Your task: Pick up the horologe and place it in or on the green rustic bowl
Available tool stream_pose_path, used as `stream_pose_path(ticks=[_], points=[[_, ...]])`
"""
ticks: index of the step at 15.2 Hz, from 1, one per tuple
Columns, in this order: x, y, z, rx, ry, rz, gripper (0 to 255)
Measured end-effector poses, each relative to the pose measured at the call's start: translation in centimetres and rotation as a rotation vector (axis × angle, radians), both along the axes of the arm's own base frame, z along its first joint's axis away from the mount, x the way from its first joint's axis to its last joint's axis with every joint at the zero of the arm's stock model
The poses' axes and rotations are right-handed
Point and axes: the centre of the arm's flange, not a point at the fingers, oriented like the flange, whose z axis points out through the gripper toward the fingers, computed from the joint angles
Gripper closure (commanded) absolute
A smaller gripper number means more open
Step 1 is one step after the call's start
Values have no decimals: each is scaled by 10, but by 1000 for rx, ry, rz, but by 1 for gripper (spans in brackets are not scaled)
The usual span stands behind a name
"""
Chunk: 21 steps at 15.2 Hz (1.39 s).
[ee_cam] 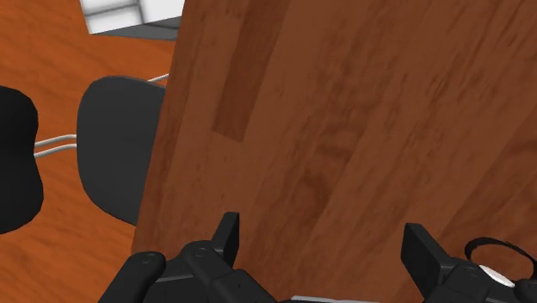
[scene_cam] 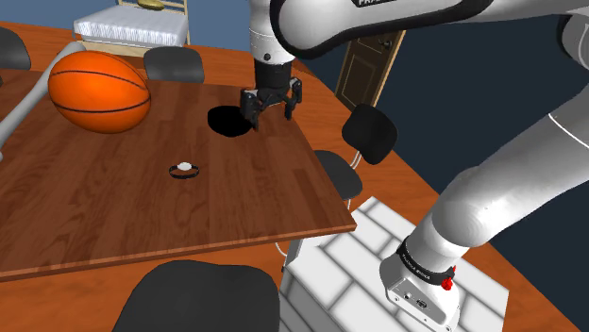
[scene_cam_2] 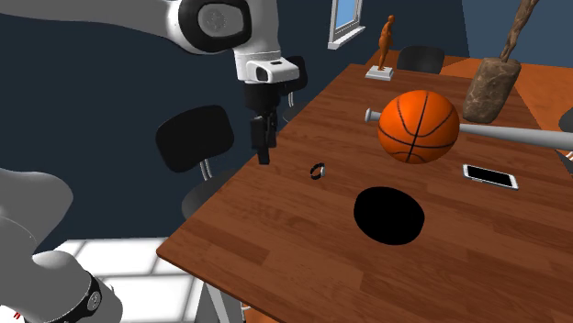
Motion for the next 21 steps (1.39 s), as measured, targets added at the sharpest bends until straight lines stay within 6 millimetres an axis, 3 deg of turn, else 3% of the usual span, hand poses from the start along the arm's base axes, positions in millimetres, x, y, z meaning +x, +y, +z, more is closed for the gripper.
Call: stream_pose_path(ticks=[17,21], points=[[125,158,-123,-73,-13,-82,0],[132,161,-146,-79,-14,-89,0]])
